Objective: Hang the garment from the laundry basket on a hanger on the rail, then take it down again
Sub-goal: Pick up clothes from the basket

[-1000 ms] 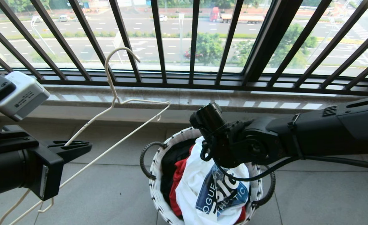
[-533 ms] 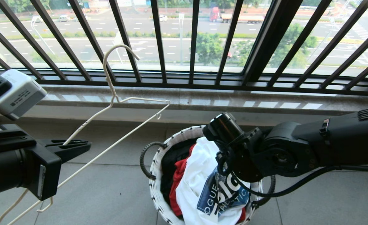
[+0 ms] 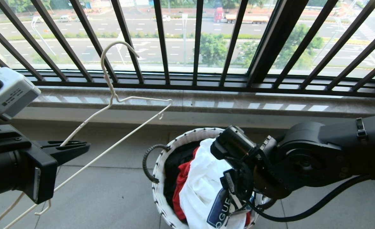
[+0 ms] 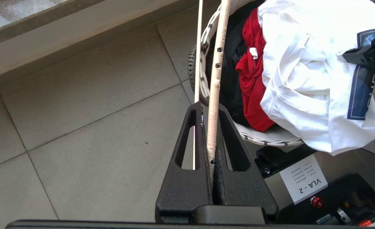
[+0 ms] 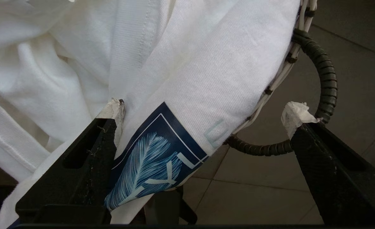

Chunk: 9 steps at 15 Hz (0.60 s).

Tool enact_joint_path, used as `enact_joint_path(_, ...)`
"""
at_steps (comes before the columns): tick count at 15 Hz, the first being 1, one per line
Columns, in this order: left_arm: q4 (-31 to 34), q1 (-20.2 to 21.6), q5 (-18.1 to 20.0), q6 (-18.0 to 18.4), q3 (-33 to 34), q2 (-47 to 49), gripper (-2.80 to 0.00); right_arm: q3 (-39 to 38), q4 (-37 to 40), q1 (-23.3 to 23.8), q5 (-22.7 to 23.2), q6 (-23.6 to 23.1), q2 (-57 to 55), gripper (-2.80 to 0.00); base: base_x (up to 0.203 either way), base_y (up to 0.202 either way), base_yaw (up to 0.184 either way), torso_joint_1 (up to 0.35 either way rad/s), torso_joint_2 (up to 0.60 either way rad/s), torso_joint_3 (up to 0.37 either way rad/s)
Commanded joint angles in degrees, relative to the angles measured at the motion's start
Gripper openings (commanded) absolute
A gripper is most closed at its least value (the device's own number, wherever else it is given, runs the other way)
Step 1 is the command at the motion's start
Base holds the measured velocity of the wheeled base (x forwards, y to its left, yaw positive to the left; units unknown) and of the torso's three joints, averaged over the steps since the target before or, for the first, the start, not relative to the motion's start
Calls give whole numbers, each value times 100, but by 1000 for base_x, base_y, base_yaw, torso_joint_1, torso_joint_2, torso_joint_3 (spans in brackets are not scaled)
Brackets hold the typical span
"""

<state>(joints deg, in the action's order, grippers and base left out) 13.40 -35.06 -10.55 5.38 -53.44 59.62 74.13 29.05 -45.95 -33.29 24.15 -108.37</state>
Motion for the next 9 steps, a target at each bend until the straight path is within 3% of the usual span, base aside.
enact_joint_path(1, 5, -1, -9, 12, -60, -148, -280, 126, 485, -11, 476, 557, -57, 0, 0, 0, 0, 0, 0, 0)
enact_joint_path(6, 14, -1, -17, 29, -78, -261, -280, 54, 549, -2, 952, 753, -143, 0, 0, 0, 0, 0, 0, 0)
enact_joint_path(7, 14, -1, -14, 46, -78, -284, -280, 16, 549, -2, 963, 757, -95, -280, 0, 0, 0, 0, 0, 0)
enact_joint_path(9, 14, -1, -17, 69, -78, -284, -280, -73, 746, -4, 1127, 791, 90, -280, 0, 0, 0, 0, 0, 0)
